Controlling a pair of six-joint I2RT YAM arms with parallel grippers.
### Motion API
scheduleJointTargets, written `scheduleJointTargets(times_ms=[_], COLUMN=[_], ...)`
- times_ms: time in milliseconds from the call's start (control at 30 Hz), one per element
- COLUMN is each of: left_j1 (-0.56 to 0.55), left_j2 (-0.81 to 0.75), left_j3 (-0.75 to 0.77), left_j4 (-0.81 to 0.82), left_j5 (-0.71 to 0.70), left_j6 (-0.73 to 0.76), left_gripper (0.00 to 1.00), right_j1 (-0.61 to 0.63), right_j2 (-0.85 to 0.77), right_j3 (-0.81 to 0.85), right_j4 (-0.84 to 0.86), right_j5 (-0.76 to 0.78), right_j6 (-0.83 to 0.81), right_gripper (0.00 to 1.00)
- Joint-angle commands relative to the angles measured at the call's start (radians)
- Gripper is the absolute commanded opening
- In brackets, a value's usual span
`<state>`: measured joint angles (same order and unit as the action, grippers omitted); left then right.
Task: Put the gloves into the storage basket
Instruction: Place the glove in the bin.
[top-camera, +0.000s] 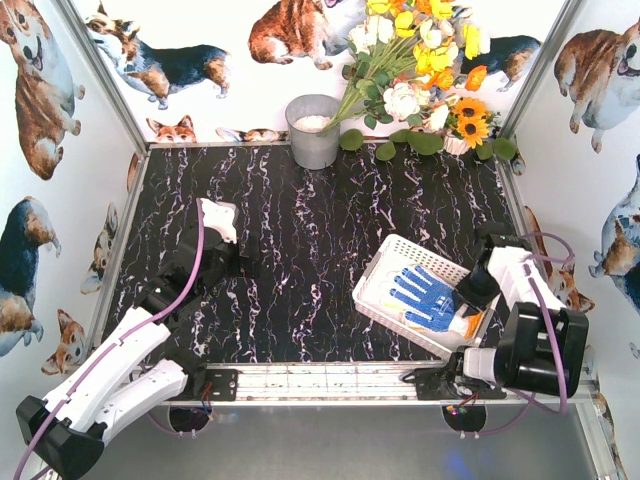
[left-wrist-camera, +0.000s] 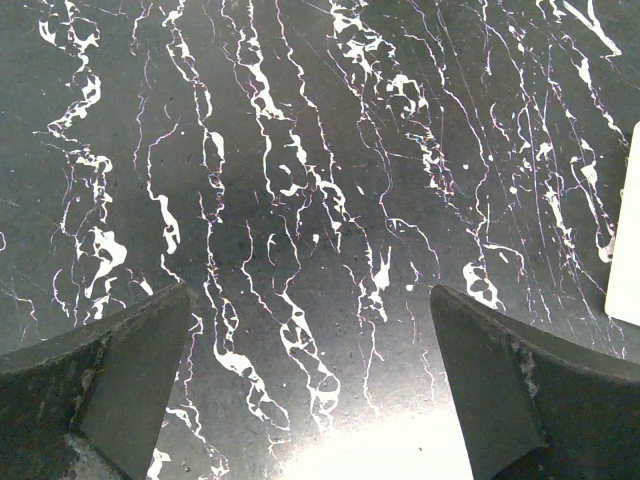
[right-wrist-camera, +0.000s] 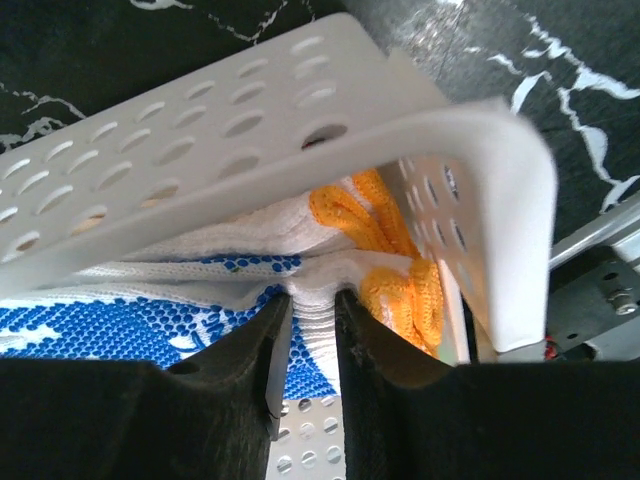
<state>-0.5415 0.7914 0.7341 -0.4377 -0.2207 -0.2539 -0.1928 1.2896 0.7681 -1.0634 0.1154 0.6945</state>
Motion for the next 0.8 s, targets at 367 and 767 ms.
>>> scheduleJointTargets(times_ms=[367,767], left_j1=[0.011,0.012], left_j2=[-0.011,-0.011], left_j3=[-0.005,-0.003], left_j4=[0.016,0.011], left_j5=[-0.002,-0.018], left_j6=[-0.004,0.003], left_gripper=[1.0,1.0], right_j1=[0.042,0.043], right_j2=[-0.075,-0.204], right_j3=[0.068,0.324], right_j4=[0.014,-0.18], right_j5=[-0.093,-0.082], right_j6=[0.051,-0.187], right_gripper=[0.34,0.61])
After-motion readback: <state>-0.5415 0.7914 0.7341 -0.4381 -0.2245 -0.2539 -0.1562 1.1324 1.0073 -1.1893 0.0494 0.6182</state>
